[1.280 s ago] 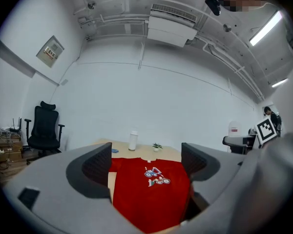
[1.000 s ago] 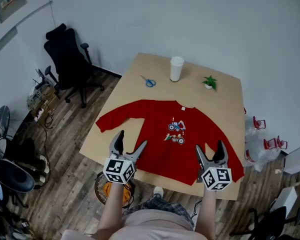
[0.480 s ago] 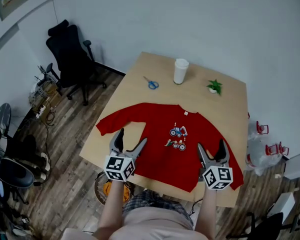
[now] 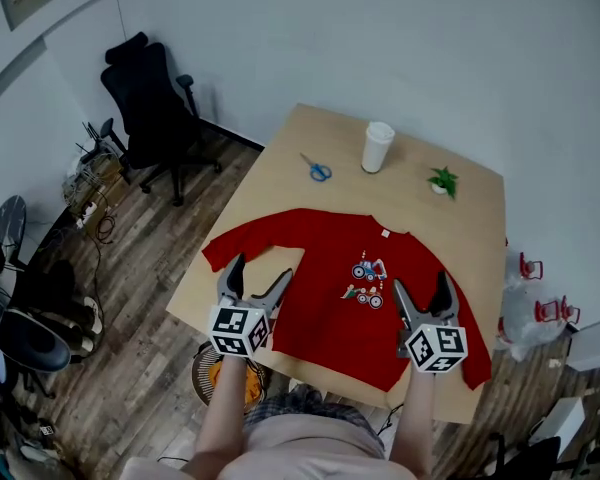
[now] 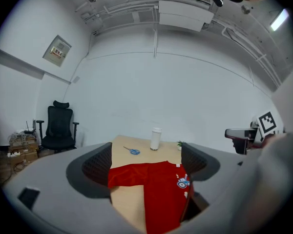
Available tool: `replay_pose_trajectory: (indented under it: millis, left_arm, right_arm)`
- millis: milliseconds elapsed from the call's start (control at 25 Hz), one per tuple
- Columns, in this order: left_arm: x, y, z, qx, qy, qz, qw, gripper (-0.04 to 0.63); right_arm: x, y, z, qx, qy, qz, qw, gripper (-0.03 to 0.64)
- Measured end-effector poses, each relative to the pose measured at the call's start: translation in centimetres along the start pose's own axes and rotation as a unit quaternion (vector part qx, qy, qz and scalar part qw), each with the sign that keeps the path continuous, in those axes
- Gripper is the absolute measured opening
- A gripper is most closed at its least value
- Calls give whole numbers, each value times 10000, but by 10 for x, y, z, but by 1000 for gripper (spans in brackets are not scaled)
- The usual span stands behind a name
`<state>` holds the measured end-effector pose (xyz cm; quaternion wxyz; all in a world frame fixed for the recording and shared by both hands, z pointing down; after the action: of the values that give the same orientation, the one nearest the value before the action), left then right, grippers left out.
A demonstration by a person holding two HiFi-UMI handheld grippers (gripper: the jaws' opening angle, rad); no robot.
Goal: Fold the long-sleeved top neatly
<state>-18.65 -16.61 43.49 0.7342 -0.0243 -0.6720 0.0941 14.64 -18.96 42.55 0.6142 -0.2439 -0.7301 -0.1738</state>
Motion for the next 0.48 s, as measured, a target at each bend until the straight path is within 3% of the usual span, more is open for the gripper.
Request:
replay_pose_trajectory:
  millis: [240, 480]
  left_arm:
    - [2, -3, 48, -654, 128, 116, 9977, 428]
    - [18, -15, 94, -1168, 417, 365, 9916, 428]
  right_arm:
    - [-1, -73, 30, -669, 83, 479, 9966, 469]
    - [12, -160, 84, -1524, 147, 893, 9842, 466]
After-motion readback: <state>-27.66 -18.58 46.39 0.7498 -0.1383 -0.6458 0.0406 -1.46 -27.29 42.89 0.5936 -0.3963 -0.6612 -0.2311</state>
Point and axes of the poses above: the fingertips, and each gripper's own axes: y backward along the fingers, z to its left, x out of its underside, the point moved 4 cm from there along y, backward along the fingers, and after that the axes turned 9 degrees about -x, right-handed, at the moved point
